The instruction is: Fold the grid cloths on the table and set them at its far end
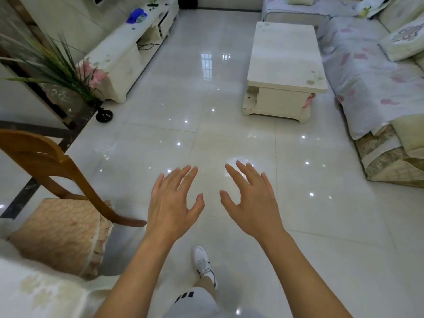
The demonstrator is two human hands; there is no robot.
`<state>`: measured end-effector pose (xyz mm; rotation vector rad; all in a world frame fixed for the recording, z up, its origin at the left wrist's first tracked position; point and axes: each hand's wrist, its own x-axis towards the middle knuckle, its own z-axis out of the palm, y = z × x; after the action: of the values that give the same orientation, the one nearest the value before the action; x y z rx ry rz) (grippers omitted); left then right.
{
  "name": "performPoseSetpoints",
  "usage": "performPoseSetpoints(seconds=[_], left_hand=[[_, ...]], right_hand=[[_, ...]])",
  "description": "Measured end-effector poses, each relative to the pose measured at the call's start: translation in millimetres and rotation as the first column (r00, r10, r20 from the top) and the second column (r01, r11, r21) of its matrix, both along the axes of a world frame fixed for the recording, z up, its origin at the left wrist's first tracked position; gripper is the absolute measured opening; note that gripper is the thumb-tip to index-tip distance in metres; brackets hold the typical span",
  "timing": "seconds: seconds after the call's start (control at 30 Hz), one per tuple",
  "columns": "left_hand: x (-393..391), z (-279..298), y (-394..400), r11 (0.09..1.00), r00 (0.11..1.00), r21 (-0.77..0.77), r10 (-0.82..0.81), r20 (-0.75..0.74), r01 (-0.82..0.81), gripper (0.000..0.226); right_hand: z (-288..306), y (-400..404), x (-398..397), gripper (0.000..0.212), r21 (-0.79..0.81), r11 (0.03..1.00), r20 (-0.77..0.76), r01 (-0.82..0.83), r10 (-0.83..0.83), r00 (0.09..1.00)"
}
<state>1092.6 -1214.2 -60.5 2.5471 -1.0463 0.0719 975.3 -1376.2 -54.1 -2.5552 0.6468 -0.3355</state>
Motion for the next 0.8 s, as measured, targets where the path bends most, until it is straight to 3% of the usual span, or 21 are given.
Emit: performPoseSetpoints(seconds=[0.3,0.8], left_hand=[[159,7,-30,0.996,0.996,-0.015,0.085,-0.008,-0.085,0.064],[315,1,-31,0.951,0.951,-0.006,0.308,-0.034,-0.308,0.063]], right_hand=[[8,-34,167,0.062,0.004,0.996,-0.034,-0.085,0.085,0.996],[-7,-54,371,0.066,0.014,0.94,0.003,-0.34,0.34,0.94]])
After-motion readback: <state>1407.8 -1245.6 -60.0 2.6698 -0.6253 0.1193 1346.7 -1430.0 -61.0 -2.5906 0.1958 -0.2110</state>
